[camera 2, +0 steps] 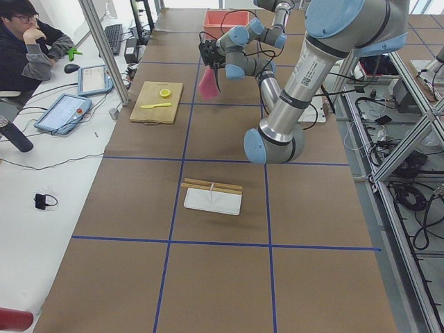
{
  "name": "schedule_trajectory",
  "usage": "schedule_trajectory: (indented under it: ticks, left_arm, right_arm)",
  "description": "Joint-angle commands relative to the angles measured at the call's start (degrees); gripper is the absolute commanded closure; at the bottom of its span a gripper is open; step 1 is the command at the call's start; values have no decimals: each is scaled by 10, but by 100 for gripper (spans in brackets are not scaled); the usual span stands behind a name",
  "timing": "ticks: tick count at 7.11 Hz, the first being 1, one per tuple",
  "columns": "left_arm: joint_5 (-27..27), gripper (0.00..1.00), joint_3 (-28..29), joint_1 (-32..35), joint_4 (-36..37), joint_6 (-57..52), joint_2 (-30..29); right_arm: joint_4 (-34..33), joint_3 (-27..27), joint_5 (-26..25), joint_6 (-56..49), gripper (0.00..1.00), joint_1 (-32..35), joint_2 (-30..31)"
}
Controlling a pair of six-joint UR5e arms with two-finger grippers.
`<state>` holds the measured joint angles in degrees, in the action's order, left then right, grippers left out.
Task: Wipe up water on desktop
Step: 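Pass the sponge from the left gripper into the right gripper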
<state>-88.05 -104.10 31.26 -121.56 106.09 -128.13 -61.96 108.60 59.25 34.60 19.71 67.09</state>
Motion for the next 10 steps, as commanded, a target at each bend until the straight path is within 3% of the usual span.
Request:
schedule_trajectory:
  ticks: [1,2,4,6,8,10]
  left_arm:
    - [-3,2,-6,21,3,-122,45]
    - [-13,1,-8,42,5,-199,70]
    - [-165,1,-31,145,83,-346,117]
    - [-297,1,-47,267,134,-557,186]
    - [-352,1,-43,372,149,-760,265]
    - [-382,0,-40,487,308,-995,277]
  right_arm:
    - [1,11,2,8,100,14,0]
    - [1,20,4,8,100,29,0]
    - [-1,21,23,8,100,65,1]
    - [-2,21,79,29,100,109,6]
    - [-4,20,99,94,100,125,20]
    - [-38,21,142,118,100,137,37]
